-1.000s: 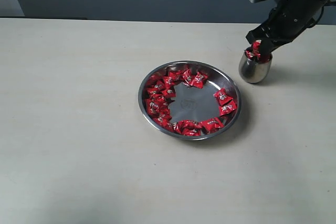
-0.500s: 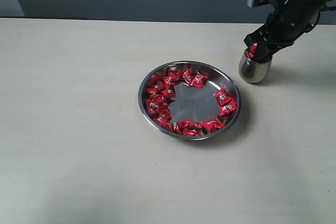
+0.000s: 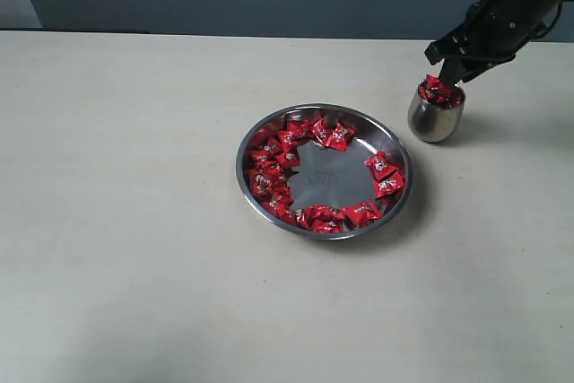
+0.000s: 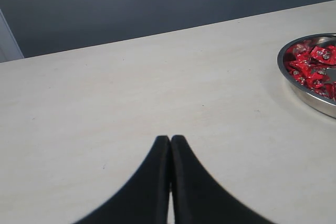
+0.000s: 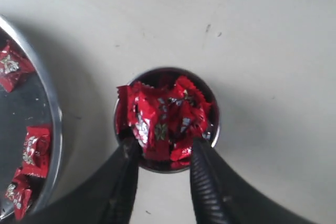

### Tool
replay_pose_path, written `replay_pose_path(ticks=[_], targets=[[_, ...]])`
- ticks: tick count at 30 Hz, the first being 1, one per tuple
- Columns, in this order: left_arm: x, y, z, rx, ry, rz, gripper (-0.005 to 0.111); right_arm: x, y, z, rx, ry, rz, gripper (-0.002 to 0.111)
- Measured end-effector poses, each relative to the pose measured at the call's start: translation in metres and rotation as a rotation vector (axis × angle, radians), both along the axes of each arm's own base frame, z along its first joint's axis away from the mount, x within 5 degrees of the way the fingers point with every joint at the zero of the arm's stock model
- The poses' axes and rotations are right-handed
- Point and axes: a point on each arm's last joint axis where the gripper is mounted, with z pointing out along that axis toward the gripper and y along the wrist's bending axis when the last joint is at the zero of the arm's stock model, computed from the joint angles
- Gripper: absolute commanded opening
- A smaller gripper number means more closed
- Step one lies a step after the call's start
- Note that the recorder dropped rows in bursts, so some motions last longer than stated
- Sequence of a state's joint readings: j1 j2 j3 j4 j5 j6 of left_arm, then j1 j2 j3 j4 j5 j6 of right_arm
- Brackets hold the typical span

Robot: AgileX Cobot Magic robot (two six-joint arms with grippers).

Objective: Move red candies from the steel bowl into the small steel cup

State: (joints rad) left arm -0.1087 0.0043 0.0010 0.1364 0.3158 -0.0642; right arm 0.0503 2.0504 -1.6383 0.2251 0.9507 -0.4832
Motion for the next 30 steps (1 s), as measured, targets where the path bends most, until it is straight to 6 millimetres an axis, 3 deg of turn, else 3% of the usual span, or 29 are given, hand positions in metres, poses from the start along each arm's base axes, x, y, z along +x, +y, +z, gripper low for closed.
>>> replay_pose_path(ticks=[4, 7, 8, 11, 17, 21, 23, 25, 30], targets=[[0.000, 0.000, 0.000, 0.000, 0.000, 0.000, 0.000, -0.004, -0.002, 0.019, -0.005, -0.040, -0.009, 0.029], [0.000, 0.000, 0.000, 0.000, 0.000, 0.000, 0.000, -0.009, -0.003, 0.036, -0.001, -0.077, -0.012, 0.004], [0.000, 0.000, 0.000, 0.000, 0.000, 0.000, 0.000, -0.012, -0.003, 0.043, 0.005, -0.091, -0.016, 0.000], [0.000, 0.000, 0.000, 0.000, 0.000, 0.000, 0.000, -0.026, -0.002, 0.070, 0.023, -0.106, -0.021, 0.000], [0.000, 0.000, 0.000, 0.000, 0.000, 0.000, 0.000, -0.087, 0.008, 0.157, 0.181, -0.224, 0.002, 0.000], [0.000, 0.000, 0.000, 0.000, 0.000, 0.000, 0.000, -0.153, 0.010, 0.203, 0.262, -0.373, 0.011, 0.000], [0.000, 0.000, 0.000, 0.000, 0.000, 0.000, 0.000, -0.191, 0.009, 0.213, 0.285, -0.437, 0.009, 0.000], [0.000, 0.000, 0.000, 0.000, 0.000, 0.000, 0.000, -0.225, 0.008, 0.207, 0.297, -0.467, -0.007, 0.000], [0.000, 0.000, 0.000, 0.000, 0.000, 0.000, 0.000, -0.296, 0.004, 0.157, 0.345, -0.435, -0.101, 0.000]])
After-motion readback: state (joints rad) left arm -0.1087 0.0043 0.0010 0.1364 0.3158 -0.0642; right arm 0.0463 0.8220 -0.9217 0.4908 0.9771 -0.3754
